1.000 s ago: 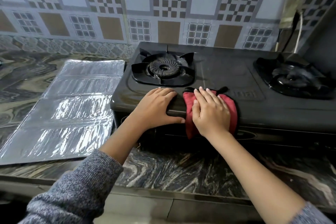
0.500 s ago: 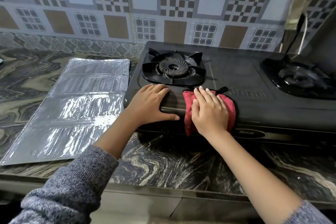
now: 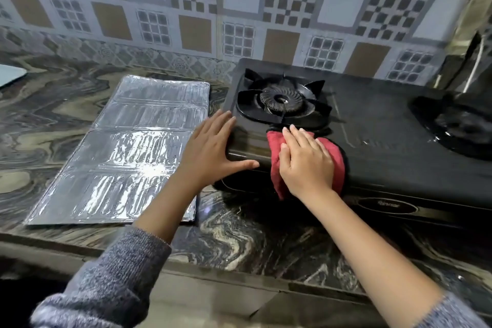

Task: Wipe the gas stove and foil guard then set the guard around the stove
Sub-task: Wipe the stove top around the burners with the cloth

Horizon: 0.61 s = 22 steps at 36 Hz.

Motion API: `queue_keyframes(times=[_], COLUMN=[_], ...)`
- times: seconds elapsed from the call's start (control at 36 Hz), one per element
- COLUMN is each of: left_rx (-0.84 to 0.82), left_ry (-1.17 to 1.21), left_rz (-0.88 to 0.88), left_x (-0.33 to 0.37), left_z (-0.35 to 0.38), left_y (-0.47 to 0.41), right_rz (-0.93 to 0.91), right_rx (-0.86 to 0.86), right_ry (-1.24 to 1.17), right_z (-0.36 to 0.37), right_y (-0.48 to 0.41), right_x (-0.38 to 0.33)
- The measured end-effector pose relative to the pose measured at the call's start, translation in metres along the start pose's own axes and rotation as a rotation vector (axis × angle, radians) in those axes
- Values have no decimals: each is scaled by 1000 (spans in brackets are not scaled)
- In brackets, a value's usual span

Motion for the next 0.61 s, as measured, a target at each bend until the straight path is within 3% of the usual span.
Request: queue_keyframes(times=[0.19, 0.39, 0.47, 0.61], left_rx=[95, 68, 82, 135], left_ry=[293, 834, 988, 996], left_rz=[-302, -545, -581, -541], left_x=[-26, -36, -37, -31], left_z=[14, 57, 75, 86], left_y=[28, 60, 67, 72], right_rz=[-116, -237, -297, -378], right_rx=[-65, -164, -220, -293], right_ry=[-18, -35, -54, -94], right_z=[4, 12, 14, 17], right_y=[-10, -20, -24, -31], right_x=[-14, -27, -34, -44])
Point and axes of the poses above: each hand's wrist, its own y-axis away from the middle knuckle, its own z-axis out of the palm, x = y × z, the point moved 6 cm from there along -y, towards the middle knuckle, and after that the axes turned 10 degrees about -z, right-handed, at the moved point
